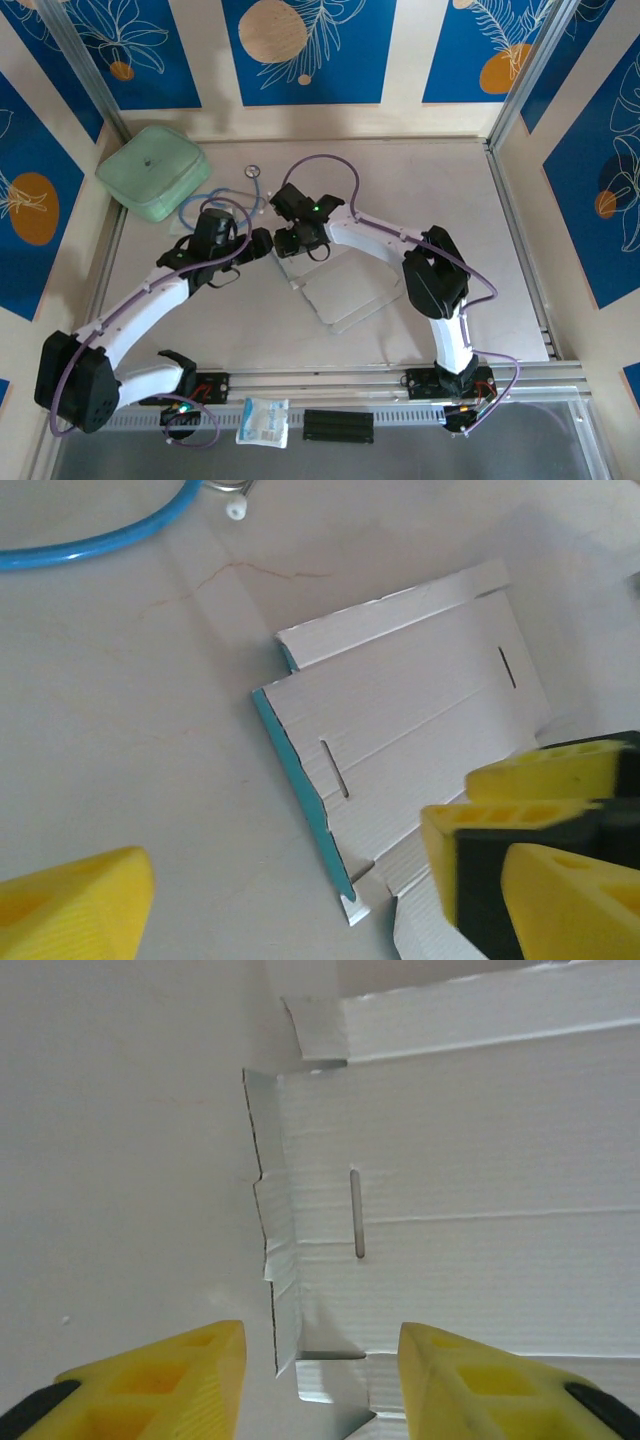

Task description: Fold the paper box

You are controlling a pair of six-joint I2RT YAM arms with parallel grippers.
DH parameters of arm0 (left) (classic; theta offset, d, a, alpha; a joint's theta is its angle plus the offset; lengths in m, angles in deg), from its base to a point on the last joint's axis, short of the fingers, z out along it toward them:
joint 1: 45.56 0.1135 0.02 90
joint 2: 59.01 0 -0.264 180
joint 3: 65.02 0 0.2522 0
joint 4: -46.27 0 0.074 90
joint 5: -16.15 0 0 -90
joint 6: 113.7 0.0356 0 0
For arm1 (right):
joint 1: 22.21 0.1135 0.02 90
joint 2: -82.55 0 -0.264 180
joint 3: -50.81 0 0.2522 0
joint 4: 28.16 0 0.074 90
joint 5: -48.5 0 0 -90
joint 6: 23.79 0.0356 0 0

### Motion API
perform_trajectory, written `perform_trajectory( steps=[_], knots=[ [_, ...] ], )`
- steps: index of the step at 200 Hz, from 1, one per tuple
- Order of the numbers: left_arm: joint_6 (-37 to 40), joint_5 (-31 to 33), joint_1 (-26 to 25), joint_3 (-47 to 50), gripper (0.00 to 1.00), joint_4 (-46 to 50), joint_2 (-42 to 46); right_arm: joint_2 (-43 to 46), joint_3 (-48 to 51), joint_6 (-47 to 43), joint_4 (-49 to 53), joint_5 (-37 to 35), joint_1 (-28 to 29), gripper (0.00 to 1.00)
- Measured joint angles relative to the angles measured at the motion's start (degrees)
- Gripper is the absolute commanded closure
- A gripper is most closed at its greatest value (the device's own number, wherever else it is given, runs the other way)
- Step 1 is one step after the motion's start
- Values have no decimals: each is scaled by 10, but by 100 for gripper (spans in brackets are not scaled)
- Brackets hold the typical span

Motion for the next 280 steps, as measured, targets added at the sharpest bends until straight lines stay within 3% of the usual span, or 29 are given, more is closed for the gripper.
perform_trajectory(
  steps=[18,67,116,186,211,232,240,246,280],
  knots=[
    [-10,2,1,-24,28,14,-27,54,42,2,-17,22,-21,50],
    [-55,-46,2,-78,32,-3,-156,243,165,-4,-33,60,-108,35],
    [-100,-67,-1,-79,36,-28,-252,331,255,-3,-34,76,-138,28],
    [-117,-112,-15,-80,88,-95,-326,377,276,-9,-31,78,-165,28],
    [-76,-113,-15,-85,94,-101,-326,391,275,-35,-33,90,-183,29],
    [11,-115,-15,-87,100,-119,-310,409,276,-94,-58,112,-198,24],
    [51,-117,-15,-87,100,-128,-297,421,280,-129,-78,129,-202,8],
    [81,-118,-15,-86,100,-137,-286,432,287,-163,-97,143,-202,3],
    [267,-141,-15,-19,100,-261,-191,469,307,-395,-133,231,-189,7]
  ],
)
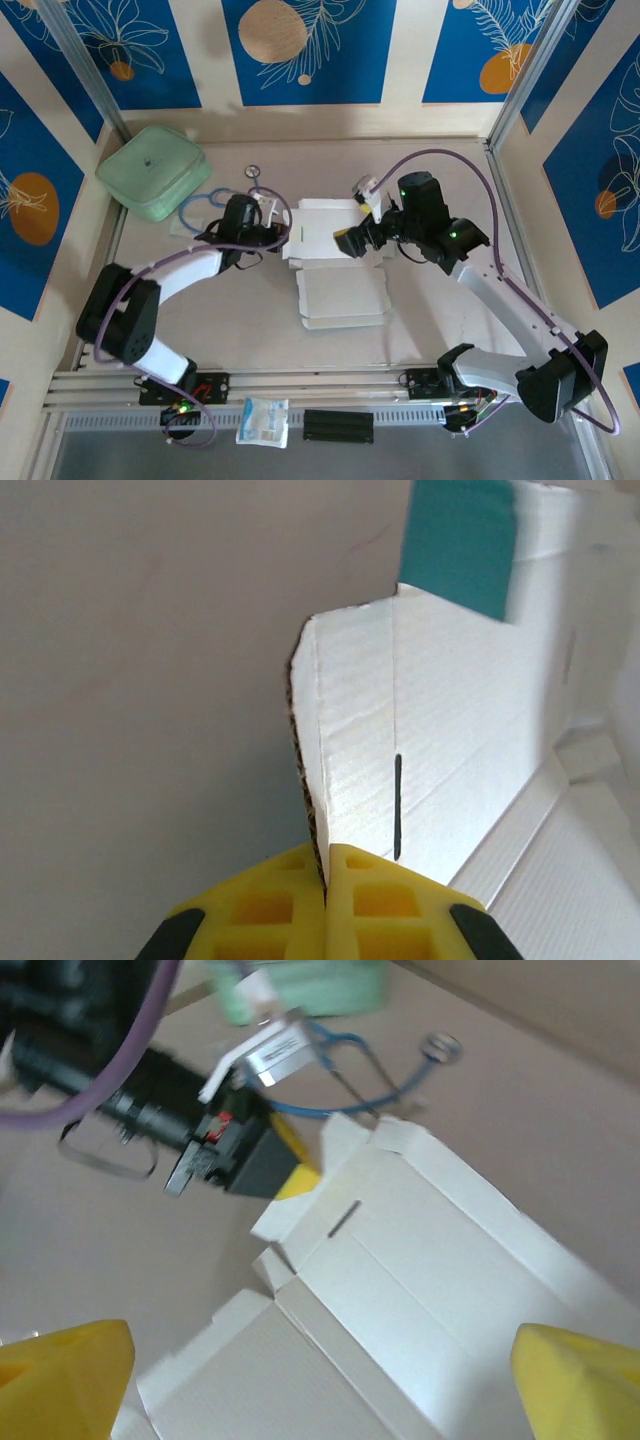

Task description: Fold the paper box

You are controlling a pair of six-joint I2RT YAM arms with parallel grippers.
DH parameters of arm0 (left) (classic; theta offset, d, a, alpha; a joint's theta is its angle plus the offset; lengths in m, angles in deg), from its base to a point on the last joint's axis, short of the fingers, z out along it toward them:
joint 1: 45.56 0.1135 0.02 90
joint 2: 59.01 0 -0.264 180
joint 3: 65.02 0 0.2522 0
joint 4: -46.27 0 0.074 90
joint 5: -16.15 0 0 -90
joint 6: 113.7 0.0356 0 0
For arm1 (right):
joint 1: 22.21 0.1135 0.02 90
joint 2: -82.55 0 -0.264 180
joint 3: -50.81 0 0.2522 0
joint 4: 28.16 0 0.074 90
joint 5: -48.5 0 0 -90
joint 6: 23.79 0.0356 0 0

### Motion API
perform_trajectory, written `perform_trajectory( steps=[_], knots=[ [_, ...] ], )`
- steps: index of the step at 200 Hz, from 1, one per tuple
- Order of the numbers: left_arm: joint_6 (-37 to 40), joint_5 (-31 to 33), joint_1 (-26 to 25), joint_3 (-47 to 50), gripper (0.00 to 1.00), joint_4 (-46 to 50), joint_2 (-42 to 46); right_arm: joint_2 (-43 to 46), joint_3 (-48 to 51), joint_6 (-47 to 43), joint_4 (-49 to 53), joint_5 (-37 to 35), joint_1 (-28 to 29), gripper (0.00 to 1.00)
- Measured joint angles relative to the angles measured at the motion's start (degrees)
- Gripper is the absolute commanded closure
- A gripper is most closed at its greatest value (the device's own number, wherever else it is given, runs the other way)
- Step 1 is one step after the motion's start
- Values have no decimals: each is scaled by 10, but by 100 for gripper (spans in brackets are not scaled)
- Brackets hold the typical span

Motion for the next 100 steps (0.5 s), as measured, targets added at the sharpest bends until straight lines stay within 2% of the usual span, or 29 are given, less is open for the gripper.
perform_trajectory(
  steps=[30,51,73,100],
  knots=[
    [140,-28,0,93,100,-124,62,-55,-47,-156,50,54,-9,11],
    [209,-42,0,145,100,-190,76,-102,-87,-216,85,73,-20,18],
    [250,-51,0,178,100,-243,82,-137,-115,-252,116,93,-39,35],
    [269,-52,0,191,100,-290,83,-165,-125,-268,137,129,-71,44]
  ],
)
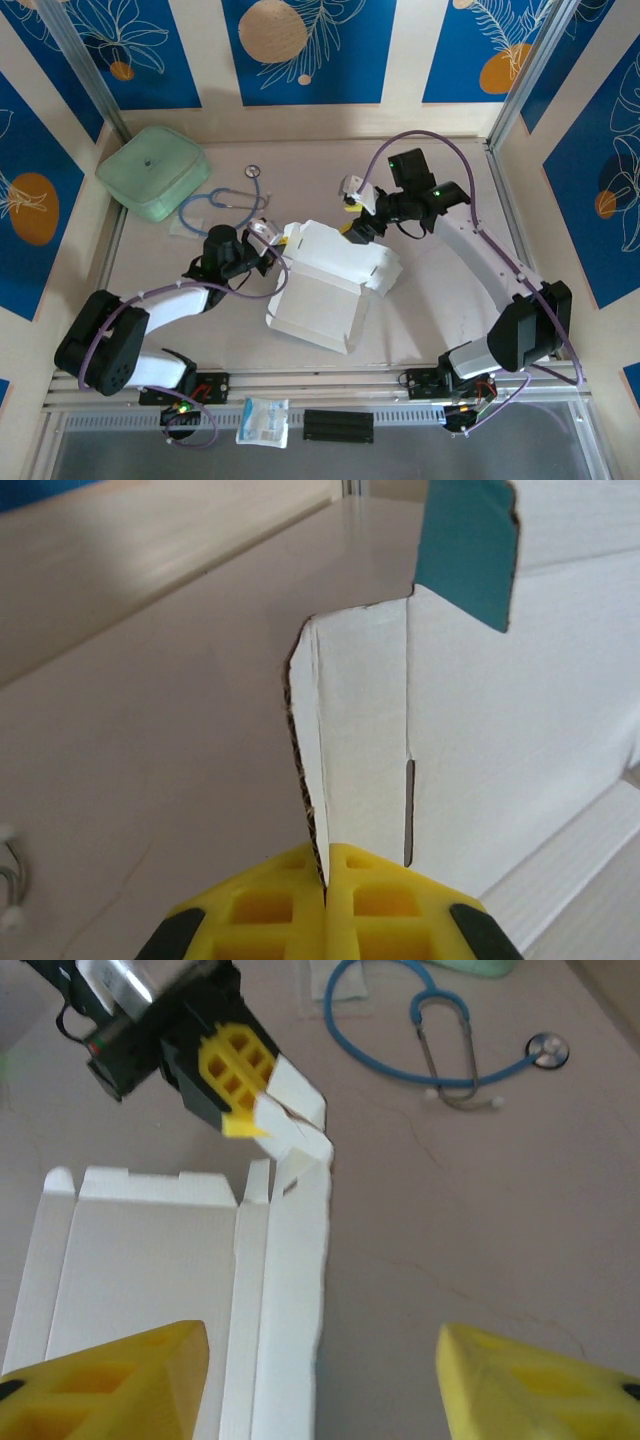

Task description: Fold the paper box

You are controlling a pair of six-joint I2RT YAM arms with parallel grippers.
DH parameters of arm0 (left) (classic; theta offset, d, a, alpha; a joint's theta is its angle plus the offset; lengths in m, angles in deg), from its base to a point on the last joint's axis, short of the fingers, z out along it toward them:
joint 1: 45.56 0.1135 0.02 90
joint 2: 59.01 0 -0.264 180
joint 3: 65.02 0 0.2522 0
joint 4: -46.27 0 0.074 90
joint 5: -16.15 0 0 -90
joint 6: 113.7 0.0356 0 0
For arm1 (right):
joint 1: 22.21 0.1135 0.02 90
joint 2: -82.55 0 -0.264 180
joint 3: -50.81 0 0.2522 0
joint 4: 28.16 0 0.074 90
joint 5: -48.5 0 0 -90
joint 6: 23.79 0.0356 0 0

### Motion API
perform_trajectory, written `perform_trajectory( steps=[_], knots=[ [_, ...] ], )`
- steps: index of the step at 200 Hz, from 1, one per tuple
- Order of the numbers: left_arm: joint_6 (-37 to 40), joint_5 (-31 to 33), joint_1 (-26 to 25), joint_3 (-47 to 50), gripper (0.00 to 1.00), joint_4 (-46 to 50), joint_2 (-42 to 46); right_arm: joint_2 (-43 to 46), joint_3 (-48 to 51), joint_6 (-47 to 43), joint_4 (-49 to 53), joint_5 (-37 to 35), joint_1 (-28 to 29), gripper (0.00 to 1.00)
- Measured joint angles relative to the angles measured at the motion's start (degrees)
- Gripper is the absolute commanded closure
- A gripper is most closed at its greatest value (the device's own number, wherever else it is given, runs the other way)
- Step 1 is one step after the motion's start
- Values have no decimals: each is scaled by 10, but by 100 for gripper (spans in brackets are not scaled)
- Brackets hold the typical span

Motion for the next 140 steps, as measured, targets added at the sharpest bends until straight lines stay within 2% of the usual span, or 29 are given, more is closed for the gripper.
perform_trajectory(
  steps=[39,80,90,122,140],
  knots=[
    [2,-1,0,0,100,-38,-7,-40,-1,-5,31,32,-13,45],
    [2,-1,0,0,100,-40,-15,-43,10,4,30,31,-13,71],
    [2,-1,0,-1,100,-38,-15,-43,16,4,29,27,-13,73],
    [2,-1,0,-10,100,-32,-16,-42,19,6,32,11,-13,72],
    [2,-1,0,-13,100,-30,-20,-42,19,7,32,5,-12,79]
  ],
)
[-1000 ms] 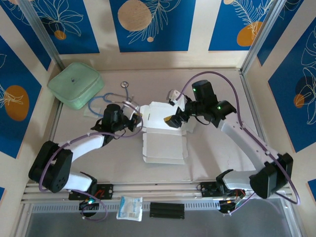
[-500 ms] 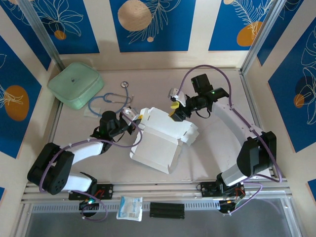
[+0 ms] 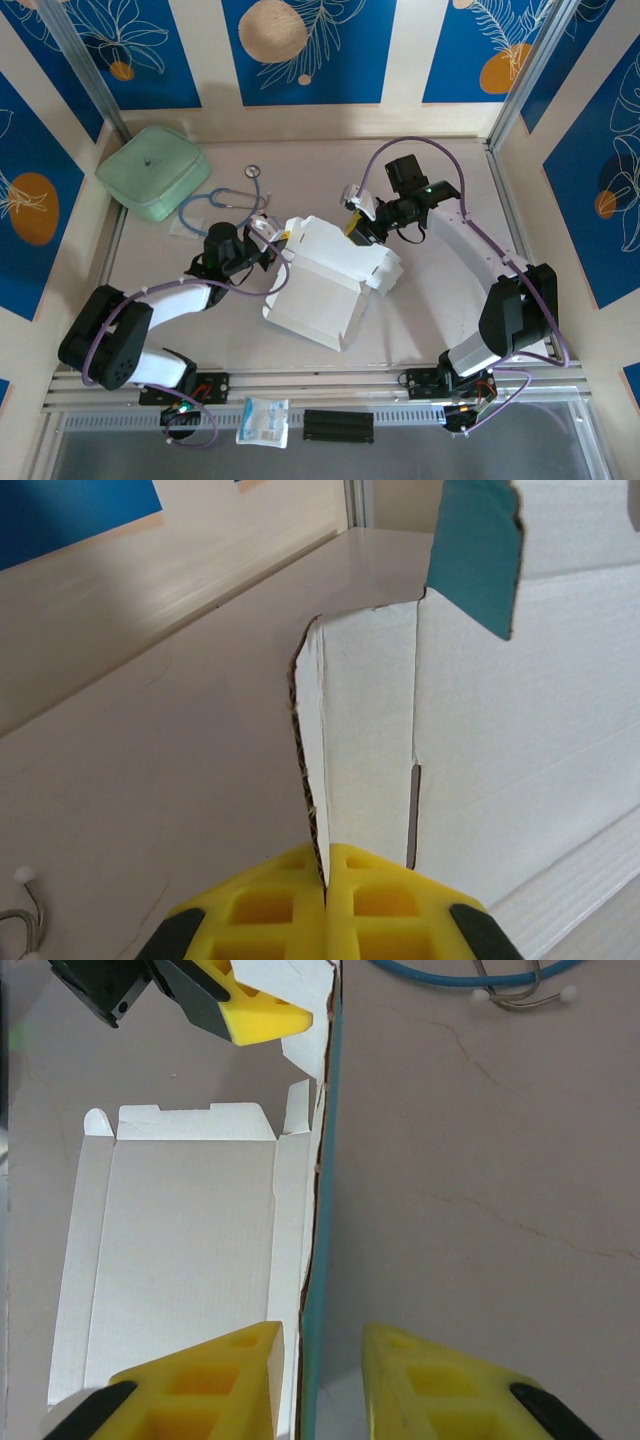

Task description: Fold the paper box

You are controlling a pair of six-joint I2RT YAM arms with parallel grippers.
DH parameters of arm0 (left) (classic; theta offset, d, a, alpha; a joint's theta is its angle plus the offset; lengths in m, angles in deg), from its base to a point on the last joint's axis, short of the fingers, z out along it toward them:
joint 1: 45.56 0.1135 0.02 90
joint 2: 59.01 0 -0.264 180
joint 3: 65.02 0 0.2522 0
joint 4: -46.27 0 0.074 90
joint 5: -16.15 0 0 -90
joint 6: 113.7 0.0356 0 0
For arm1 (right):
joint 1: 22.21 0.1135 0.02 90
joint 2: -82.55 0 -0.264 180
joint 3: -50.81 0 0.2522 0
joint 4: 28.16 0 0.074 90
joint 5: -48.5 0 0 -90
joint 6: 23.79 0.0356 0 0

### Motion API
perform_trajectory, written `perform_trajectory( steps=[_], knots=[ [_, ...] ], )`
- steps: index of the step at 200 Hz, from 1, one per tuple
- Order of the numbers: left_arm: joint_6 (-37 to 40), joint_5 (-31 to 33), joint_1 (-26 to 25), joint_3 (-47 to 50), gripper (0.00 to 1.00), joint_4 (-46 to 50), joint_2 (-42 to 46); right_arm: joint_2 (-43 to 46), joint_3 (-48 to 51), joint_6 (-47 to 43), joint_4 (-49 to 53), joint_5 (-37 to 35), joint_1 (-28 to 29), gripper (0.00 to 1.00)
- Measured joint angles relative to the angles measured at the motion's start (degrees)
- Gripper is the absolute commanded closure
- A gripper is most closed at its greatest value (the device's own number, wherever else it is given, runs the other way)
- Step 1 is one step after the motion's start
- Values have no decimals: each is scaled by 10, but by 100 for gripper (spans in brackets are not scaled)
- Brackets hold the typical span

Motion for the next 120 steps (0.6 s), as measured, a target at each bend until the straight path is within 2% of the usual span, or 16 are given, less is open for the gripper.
perform_trajectory(
  steps=[53,66,83,93,105,120],
  knots=[
    [0,0,0,-5,100,10,-6,0,0,-1,6,-17,3,94],
    [-2,0,0,-6,100,13,-6,0,0,-3,10,-24,6,92],
    [-3,0,0,-7,100,16,-7,0,0,-3,11,-35,10,77],
    [-3,0,0,-7,100,16,-7,0,0,-9,15,-38,12,74],
    [-4,0,0,-8,100,16,-7,0,0,-11,19,-38,14,73],
    [-4,0,0,-8,100,16,-7,0,0,-13,27,-38,15,83]
  ],
)
